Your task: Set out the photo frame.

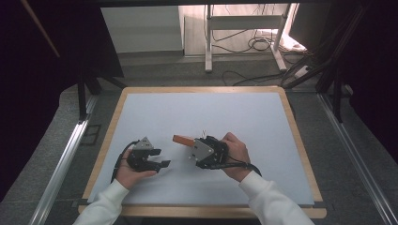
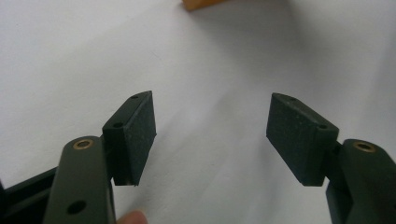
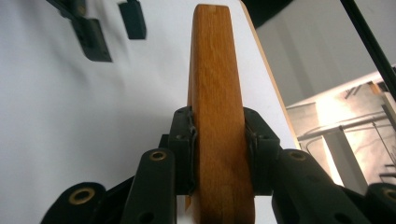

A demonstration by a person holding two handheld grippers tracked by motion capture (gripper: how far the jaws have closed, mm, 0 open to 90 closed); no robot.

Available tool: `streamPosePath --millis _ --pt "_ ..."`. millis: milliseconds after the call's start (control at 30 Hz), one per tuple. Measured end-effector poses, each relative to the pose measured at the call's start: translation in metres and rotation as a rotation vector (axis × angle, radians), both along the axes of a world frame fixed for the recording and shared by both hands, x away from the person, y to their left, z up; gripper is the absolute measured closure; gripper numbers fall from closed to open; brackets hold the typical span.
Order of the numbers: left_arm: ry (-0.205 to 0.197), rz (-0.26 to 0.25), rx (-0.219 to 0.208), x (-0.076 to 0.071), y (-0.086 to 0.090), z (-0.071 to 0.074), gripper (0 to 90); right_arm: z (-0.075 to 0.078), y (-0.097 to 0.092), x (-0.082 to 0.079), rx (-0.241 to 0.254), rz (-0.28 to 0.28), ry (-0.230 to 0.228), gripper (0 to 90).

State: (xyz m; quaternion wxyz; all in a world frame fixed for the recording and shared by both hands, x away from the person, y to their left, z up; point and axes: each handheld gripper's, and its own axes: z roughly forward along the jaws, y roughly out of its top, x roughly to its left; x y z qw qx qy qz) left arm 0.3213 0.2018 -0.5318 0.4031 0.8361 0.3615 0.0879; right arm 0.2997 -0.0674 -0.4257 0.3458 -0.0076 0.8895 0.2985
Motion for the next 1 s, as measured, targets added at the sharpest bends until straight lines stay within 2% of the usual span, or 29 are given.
streamPosePath --millis 133,267,333,400,467,633,800,1000 --pt "0.0 -0.004 0.004 0.0 0.0 0.0 32.7 0.008 -0.003 -0.01 0.025 0.036 0.024 69.4" --pt "-0.002 -0.003 0.005 0.0 0.0 0.0 32.7 0.014 -0.009 -0.019 0.064 0.066 0.072 69.2" --pt "-0.004 -0.009 0.008 0.0 -0.001 0.0 32.7 0.013 -0.013 -0.019 0.071 0.073 0.107 69.1" --pt "-0.008 -0.008 0.012 0.0 -0.001 0.0 32.8 0.013 -0.017 -0.018 0.083 0.07 0.118 69.0" --pt "-0.007 -0.002 0.011 0.0 -0.001 0.0 32.8 0.013 -0.022 -0.012 0.108 0.06 0.138 68.8" --pt "-0.007 0.003 0.007 0.0 0.0 0.0 32.8 0.015 -0.024 0.004 0.155 0.024 0.145 67.7" --pt "-0.009 -0.012 0.014 0.0 0.0 0.0 32.8 0.018 -0.026 0.019 0.185 -0.018 0.165 64.8" --pt "-0.01 -0.013 0.012 0.0 0.0 0.0 32.7 0.016 -0.028 0.035 0.198 -0.081 0.156 58.0"
